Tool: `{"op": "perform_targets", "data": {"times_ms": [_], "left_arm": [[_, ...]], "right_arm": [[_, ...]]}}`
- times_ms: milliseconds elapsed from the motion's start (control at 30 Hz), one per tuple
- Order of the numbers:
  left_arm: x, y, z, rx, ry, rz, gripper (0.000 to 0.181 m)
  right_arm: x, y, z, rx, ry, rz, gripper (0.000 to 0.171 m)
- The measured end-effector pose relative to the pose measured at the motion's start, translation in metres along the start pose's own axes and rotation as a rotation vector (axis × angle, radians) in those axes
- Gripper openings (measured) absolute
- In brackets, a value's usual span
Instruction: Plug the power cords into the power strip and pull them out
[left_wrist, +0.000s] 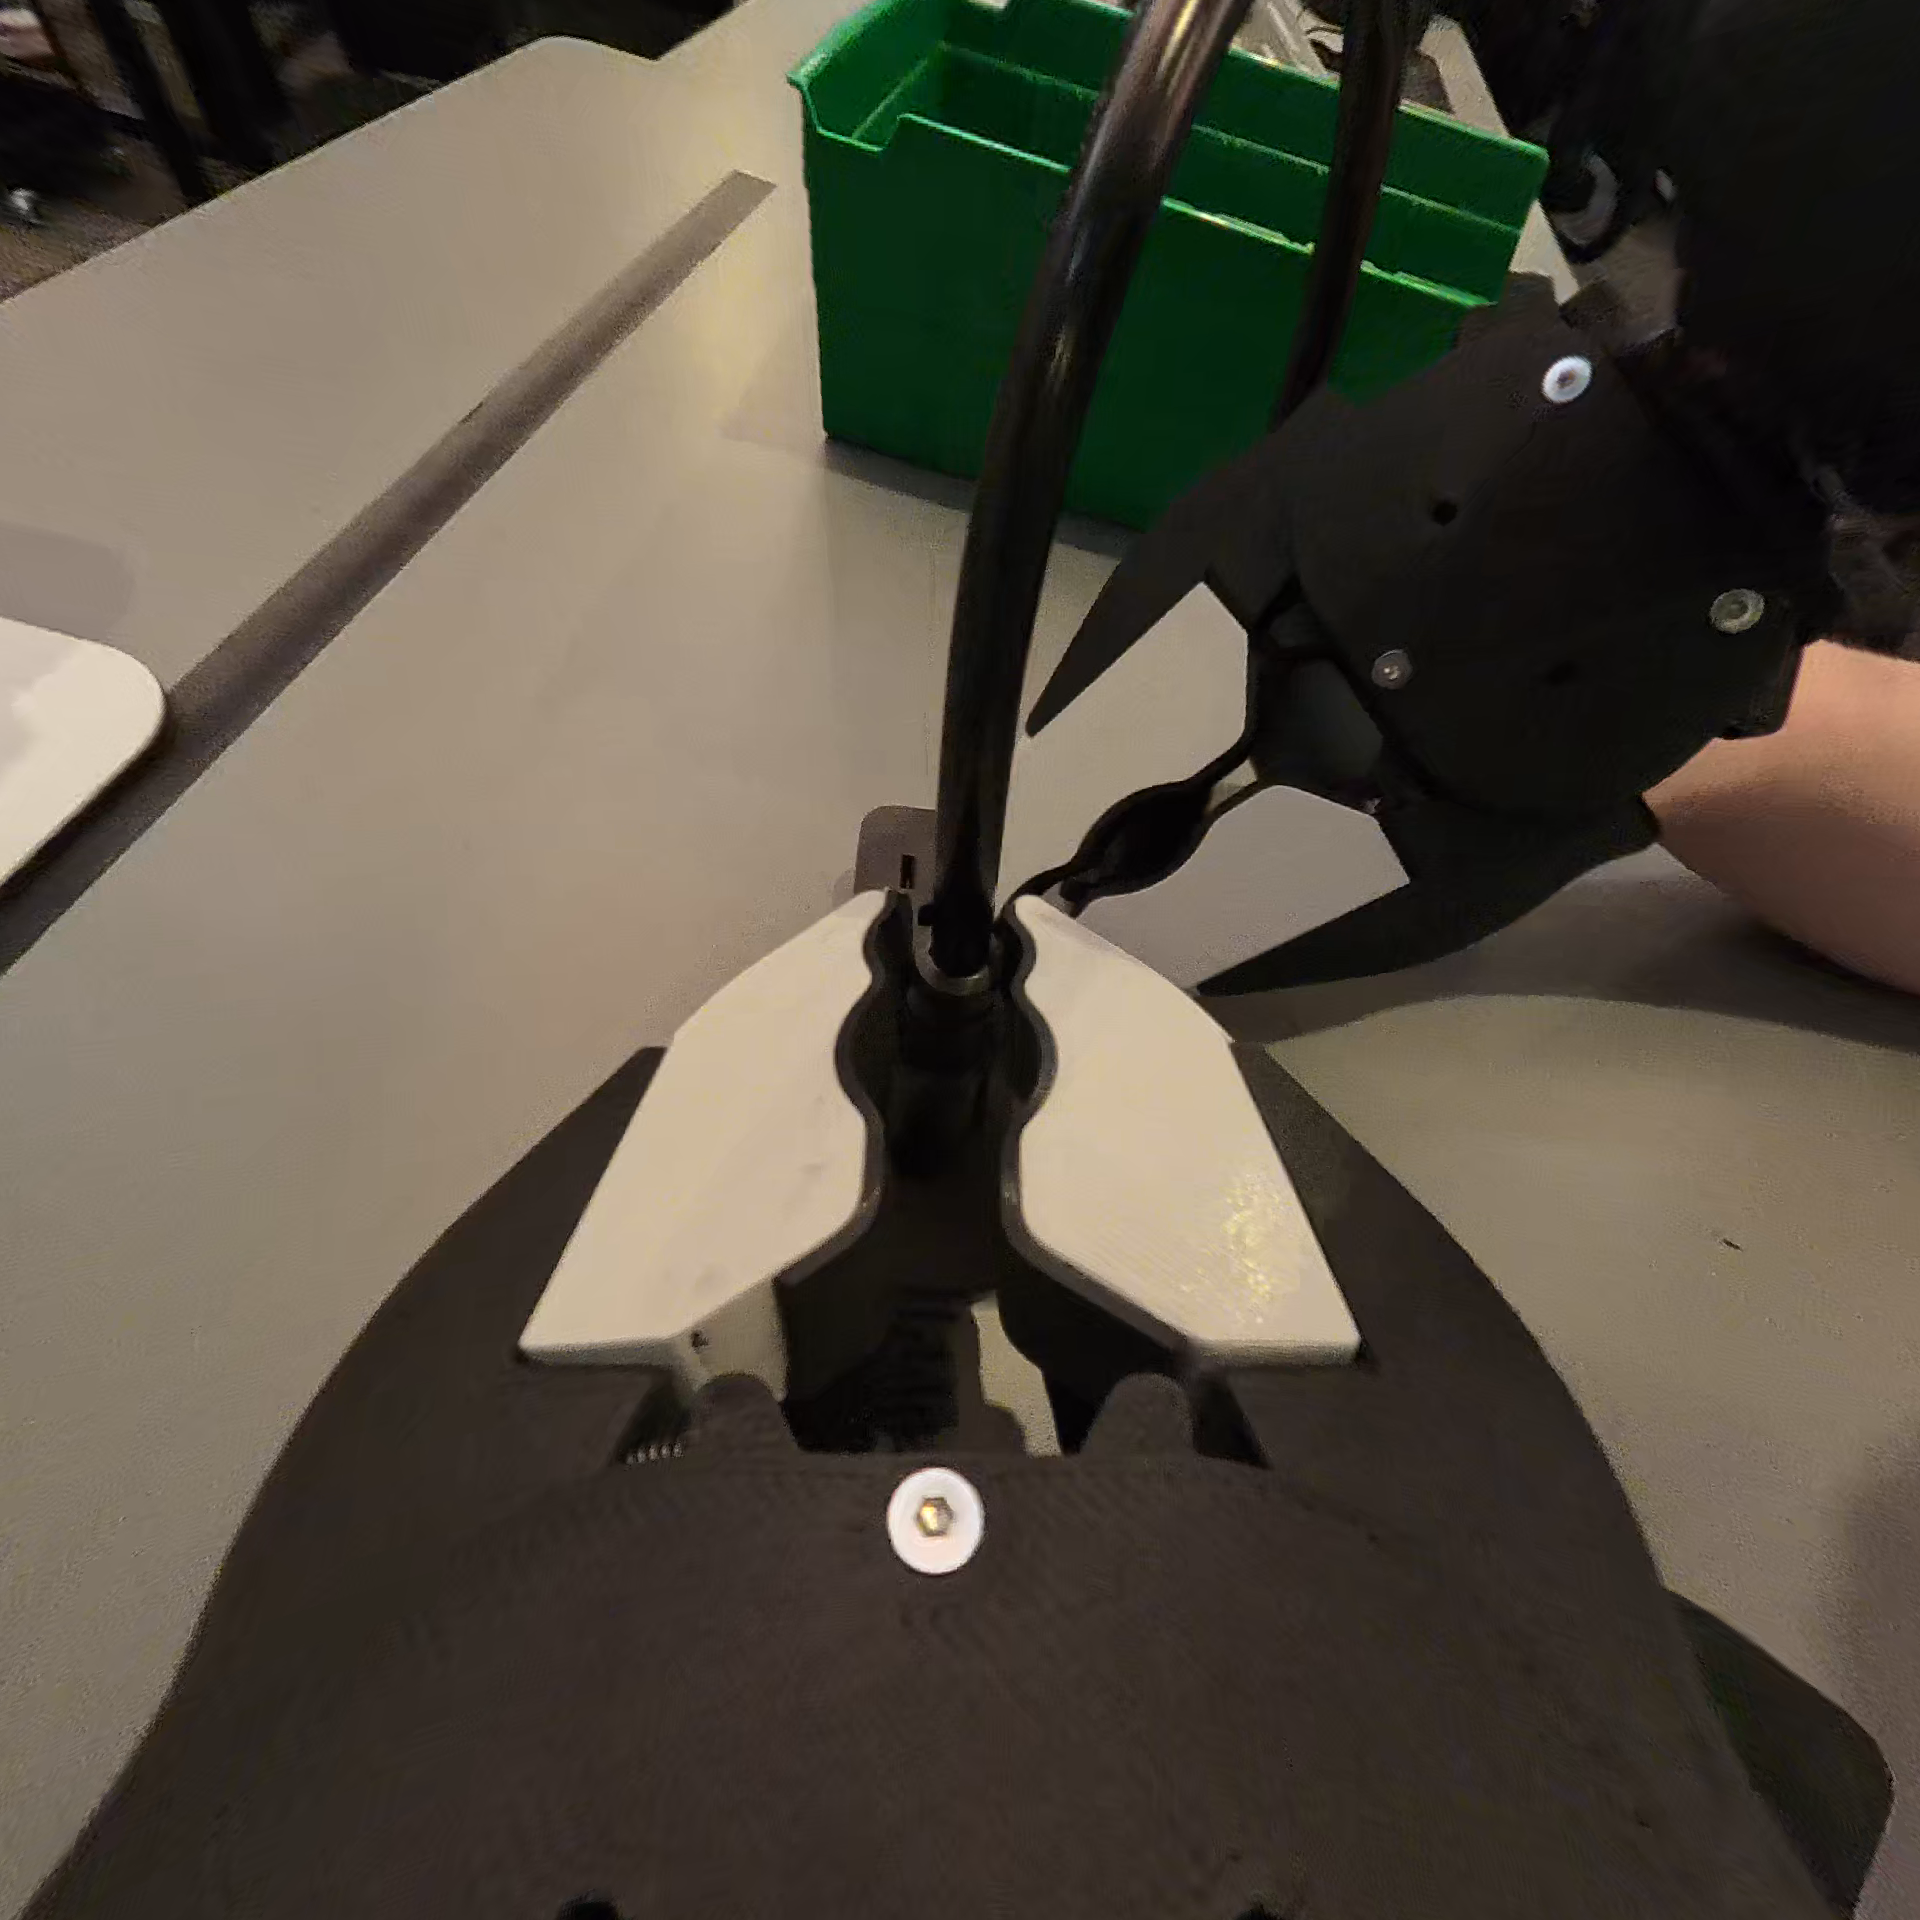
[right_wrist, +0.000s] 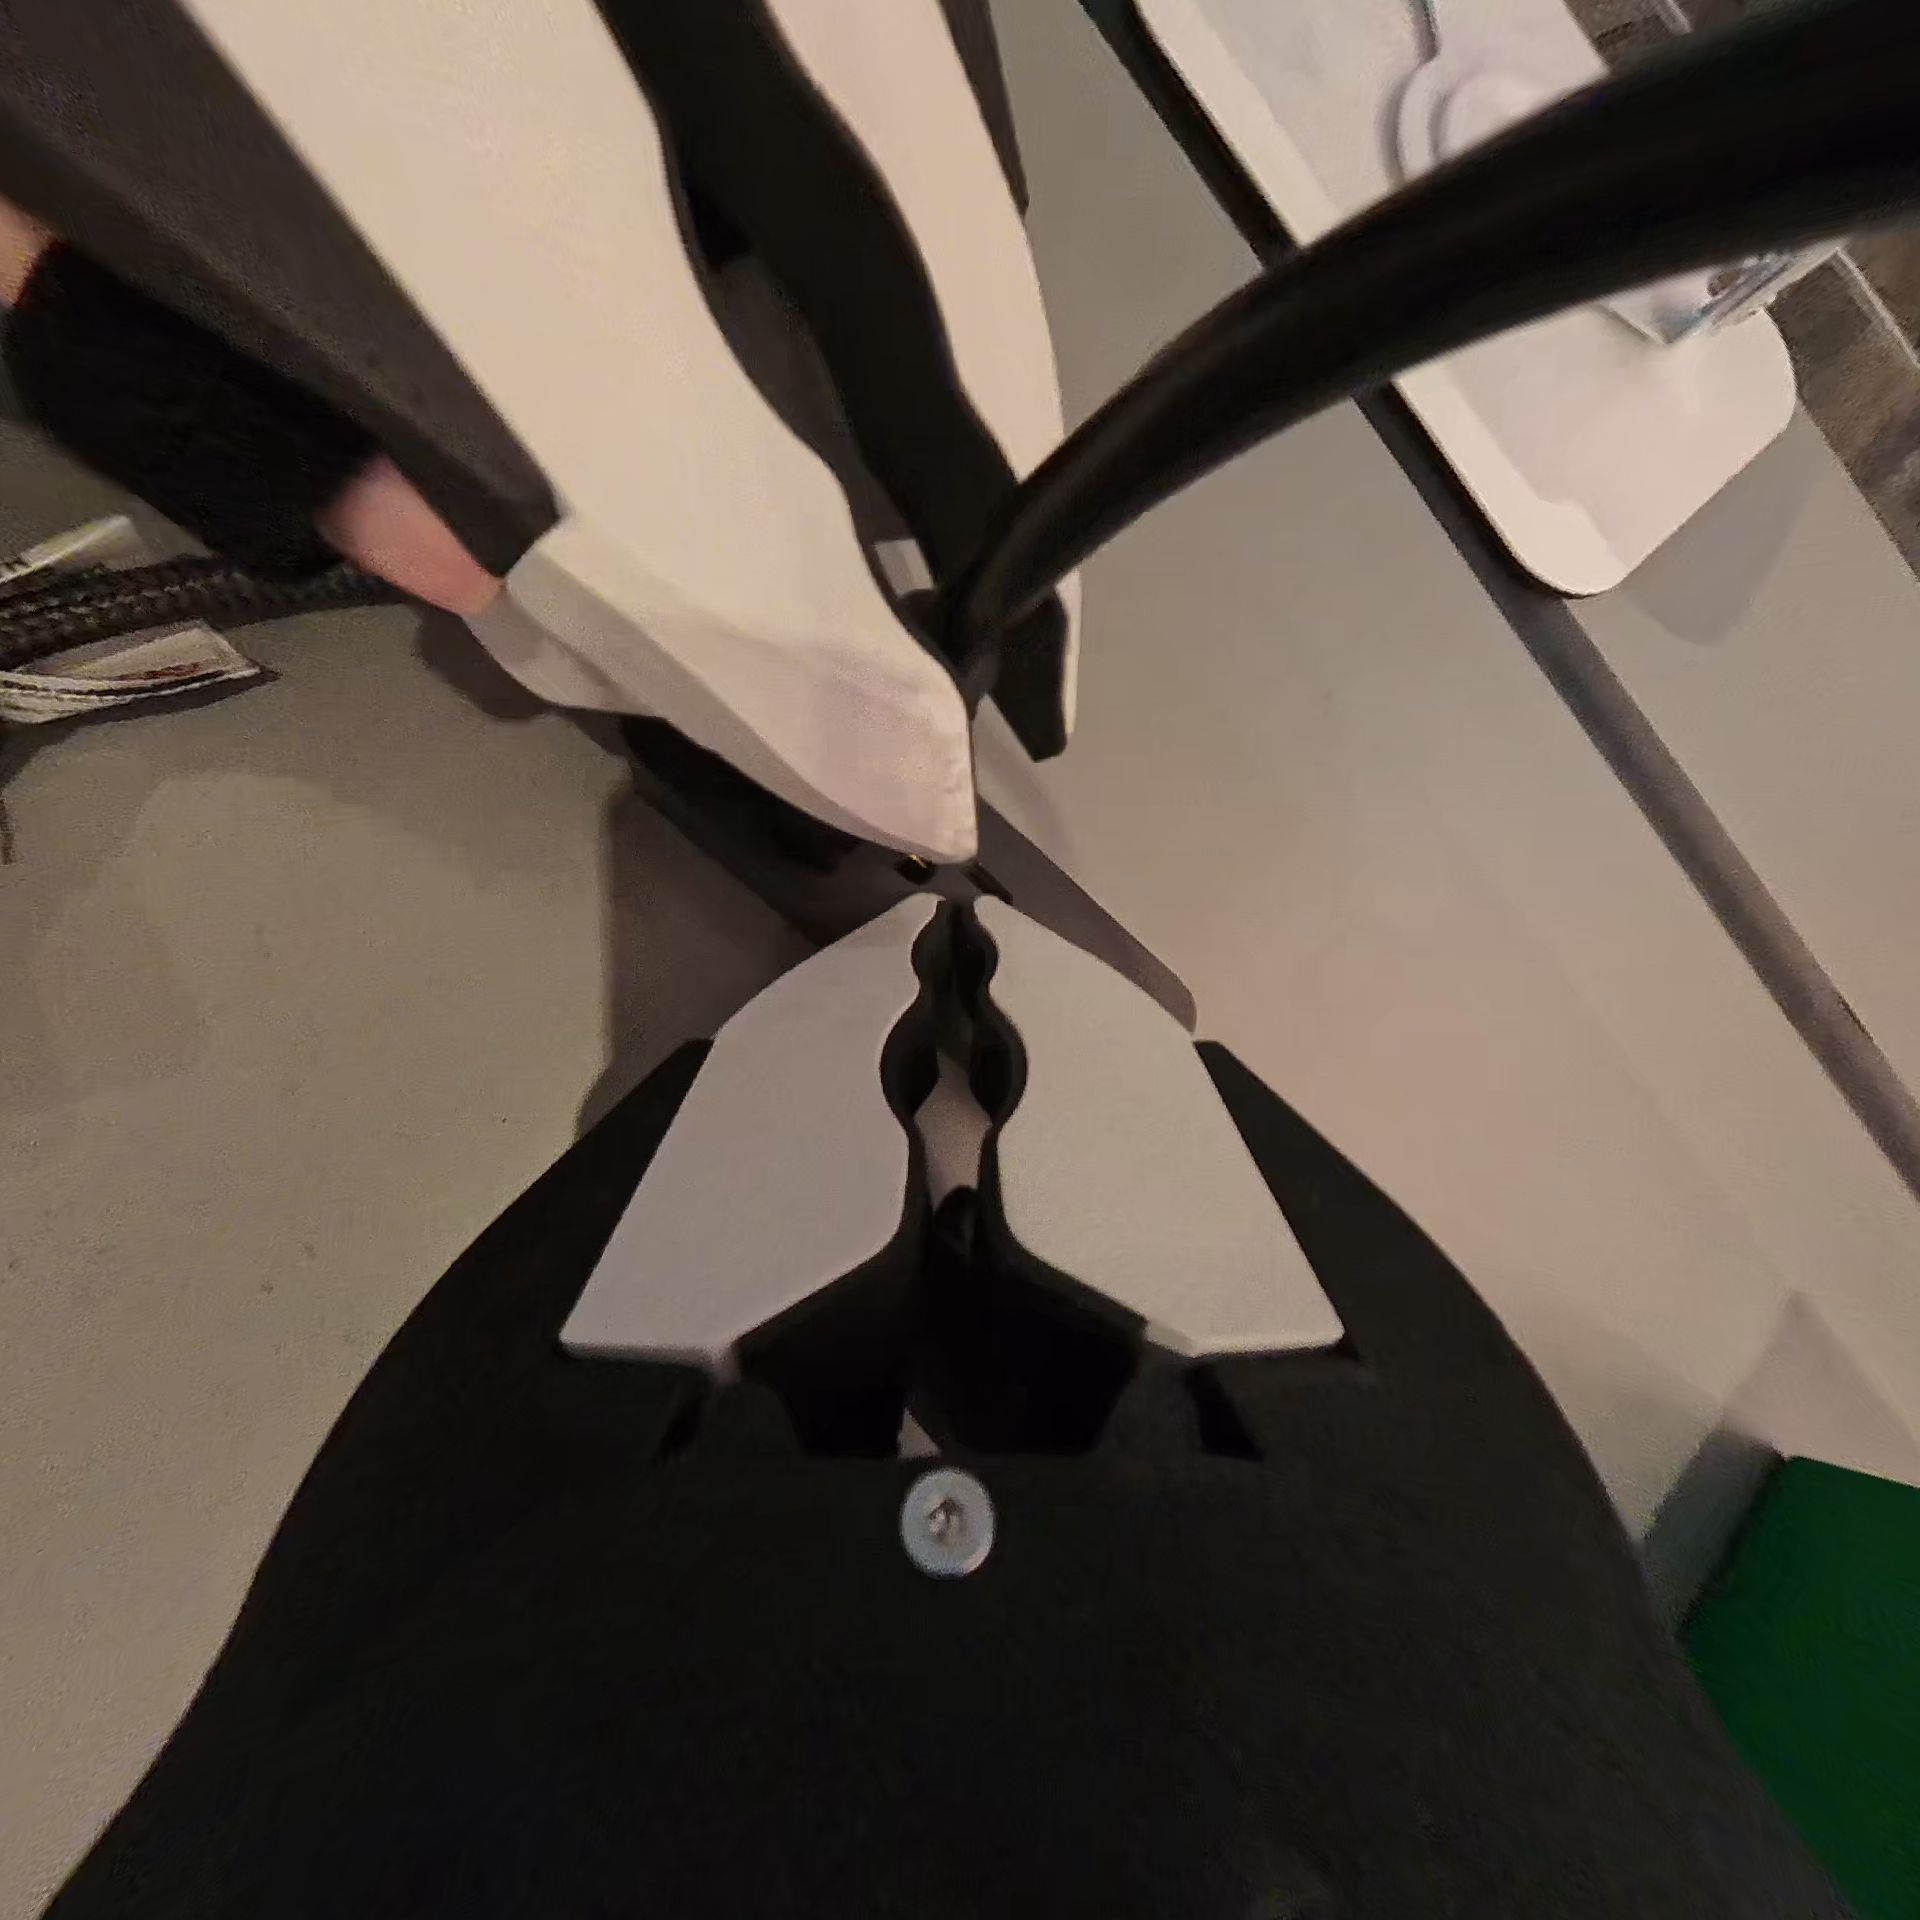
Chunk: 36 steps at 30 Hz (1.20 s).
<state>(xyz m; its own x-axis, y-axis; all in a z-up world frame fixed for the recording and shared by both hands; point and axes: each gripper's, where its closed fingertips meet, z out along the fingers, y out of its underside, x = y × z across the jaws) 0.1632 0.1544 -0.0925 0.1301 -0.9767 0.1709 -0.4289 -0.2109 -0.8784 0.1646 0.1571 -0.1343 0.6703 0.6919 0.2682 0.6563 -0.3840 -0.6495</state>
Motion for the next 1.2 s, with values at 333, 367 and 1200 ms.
{"op": "perform_targets", "data": {"times_ms": [333, 367, 1200], "left_arm": [[0.005, 0.000, -0.004, 0.068, -0.087, 0.012, 0.014], [0.007, 0.001, -0.004, 0.057, -0.098, 0.032, 0.014], [-0.018, -0.004, -0.016, 0.229, -0.095, -0.174, 0.013]], "right_arm": [[-0.003, 0.001, 0.000, -0.057, -0.032, -0.039, 0.005], [-0.003, 0.000, 0.000, -0.050, -0.031, -0.039, 0.005], [-0.001, -0.010, 0.012, -0.094, 0.038, -0.169, 0.006]]}}
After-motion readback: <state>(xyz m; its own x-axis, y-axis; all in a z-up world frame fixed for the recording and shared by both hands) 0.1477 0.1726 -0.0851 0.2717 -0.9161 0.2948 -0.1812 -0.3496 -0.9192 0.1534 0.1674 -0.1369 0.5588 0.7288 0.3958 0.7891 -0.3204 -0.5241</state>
